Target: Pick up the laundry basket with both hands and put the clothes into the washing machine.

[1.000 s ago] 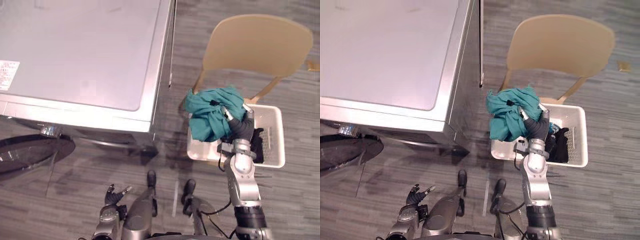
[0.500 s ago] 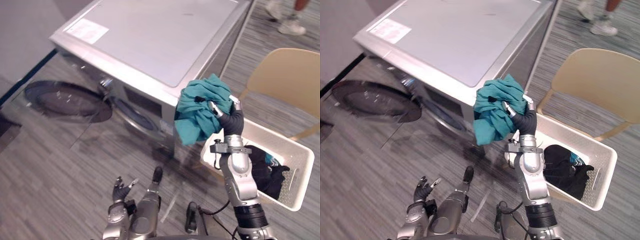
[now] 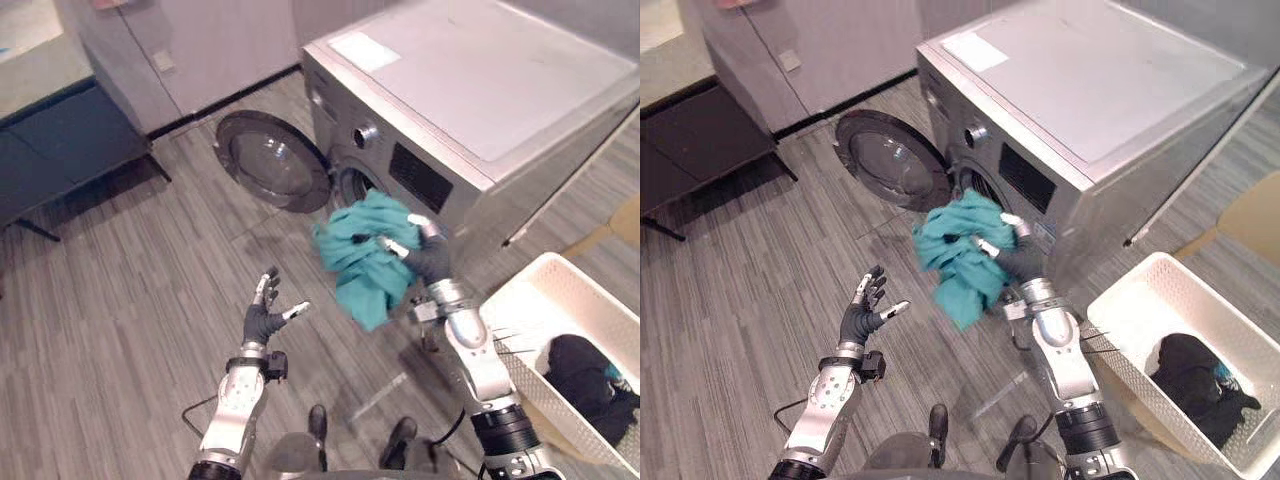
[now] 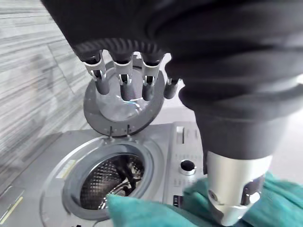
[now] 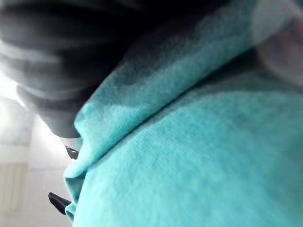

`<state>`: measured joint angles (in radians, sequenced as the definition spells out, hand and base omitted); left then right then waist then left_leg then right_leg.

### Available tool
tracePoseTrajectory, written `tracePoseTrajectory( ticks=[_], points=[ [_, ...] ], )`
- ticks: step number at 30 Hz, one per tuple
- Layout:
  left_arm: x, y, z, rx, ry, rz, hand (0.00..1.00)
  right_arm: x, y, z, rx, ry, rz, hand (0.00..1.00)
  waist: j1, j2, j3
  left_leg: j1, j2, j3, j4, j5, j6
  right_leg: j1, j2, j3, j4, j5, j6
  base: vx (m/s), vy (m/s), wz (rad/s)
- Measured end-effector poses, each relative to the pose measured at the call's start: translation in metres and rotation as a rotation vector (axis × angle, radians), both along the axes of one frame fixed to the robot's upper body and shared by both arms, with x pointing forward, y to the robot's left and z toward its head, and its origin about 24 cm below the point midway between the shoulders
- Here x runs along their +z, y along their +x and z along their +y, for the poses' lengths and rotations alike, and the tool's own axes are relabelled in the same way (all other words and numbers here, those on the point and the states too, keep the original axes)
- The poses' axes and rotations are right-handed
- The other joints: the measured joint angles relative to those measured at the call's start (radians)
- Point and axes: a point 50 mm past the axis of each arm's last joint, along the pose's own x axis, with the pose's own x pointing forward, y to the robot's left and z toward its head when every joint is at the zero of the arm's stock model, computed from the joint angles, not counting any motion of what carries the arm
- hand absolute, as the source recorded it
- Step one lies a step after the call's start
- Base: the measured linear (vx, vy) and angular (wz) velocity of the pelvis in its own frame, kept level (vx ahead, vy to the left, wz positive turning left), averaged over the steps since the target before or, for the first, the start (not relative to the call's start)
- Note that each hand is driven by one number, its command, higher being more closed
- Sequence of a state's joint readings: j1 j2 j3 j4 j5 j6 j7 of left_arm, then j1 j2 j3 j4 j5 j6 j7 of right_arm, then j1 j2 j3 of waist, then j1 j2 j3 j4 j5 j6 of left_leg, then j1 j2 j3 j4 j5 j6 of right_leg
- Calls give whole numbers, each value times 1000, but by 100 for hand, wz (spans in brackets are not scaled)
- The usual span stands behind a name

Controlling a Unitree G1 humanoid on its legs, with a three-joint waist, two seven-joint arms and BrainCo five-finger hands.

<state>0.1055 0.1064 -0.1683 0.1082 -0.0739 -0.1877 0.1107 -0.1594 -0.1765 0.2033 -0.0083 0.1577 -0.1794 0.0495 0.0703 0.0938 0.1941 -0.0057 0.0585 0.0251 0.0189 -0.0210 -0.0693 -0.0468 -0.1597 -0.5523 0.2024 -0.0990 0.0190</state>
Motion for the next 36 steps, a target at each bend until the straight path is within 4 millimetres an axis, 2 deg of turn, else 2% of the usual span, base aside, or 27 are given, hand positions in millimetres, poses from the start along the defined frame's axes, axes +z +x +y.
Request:
tracePoseTrajectory(
  ticks=[4, 7, 8, 12, 16, 17, 21, 28, 33, 36],
  points=[
    [6, 6, -4, -67, 37, -30, 0, -14, -3, 21, 117, -41, 62, 100, 0, -1, -26, 18, -8, -2, -19, 14, 21, 13, 1, 11, -14, 15, 5, -60, 53, 2],
    [16, 14, -20, -161, 74, -75, 0, -22, -8, 38, 209, -47, 107, 100, -1, -2, -41, 22, -4, 4, -19, 15, 21, 10, 9, 32, -17, 26, -3, -43, -7, -15],
    [17, 15, -28, -200, 104, -90, 100, -24, -10, 45, 244, -40, 121, 100, -3, -2, -52, 23, 0, 7, -19, 16, 20, 10, 16, 37, -24, 31, -6, -16, -24, -18],
    [18, 17, -41, -259, 150, -106, 100, -26, -12, 47, 273, -12, 140, 100, -8, -8, -80, 23, 18, 16, -29, 22, 10, 10, 34, 54, -36, 35, -10, -23, -48, -12],
    [17, 16, -42, -271, 170, -110, 100, -29, -12, 48, 284, 5, 162, 100, -7, -9, -91, 31, 37, 20, -45, 31, -4, 16, 58, 58, -58, 44, -25, 18, -71, -6],
    [17, 15, -43, -277, 171, -108, 100, -29, -13, 48, 287, -1, 163, 0, -7, -9, -92, 34, 42, 20, -45, 32, -5, 21, 65, 59, -63, 45, -25, 11, -81, -2],
    [10, 13, -43, -270, 183, -83, 100, -33, -14, 49, 299, -27, 179, 0, -6, -20, -108, 34, 51, 26, -49, 34, -10, 24, 87, 66, -84, 49, -32, 19, -42, -6],
    [9, 13, -41, -228, 162, -78, 100, -33, -14, 47, 260, -19, 178, 0, -5, -32, -115, 41, 62, 45, -55, 34, -12, 23, 104, 86, -97, 54, -41, 29, -33, -9],
    [7, 13, -25, -53, 86, -57, 100, -30, -19, 33, 139, 67, 155, 0, -6, -32, -116, 52, 64, 49, -57, 35, -11, 26, 115, 91, -104, 57, -44, 49, -17, -4],
    [6, 11, -7, 55, 56, -45, 100, -30, -22, 15, 22, 102, 147, 0, -8, -33, -116, 53, 63, 49, -58, 35, -11, 27, 115, 91, -105, 57, -44, 0, 0, 0]
  ],
)
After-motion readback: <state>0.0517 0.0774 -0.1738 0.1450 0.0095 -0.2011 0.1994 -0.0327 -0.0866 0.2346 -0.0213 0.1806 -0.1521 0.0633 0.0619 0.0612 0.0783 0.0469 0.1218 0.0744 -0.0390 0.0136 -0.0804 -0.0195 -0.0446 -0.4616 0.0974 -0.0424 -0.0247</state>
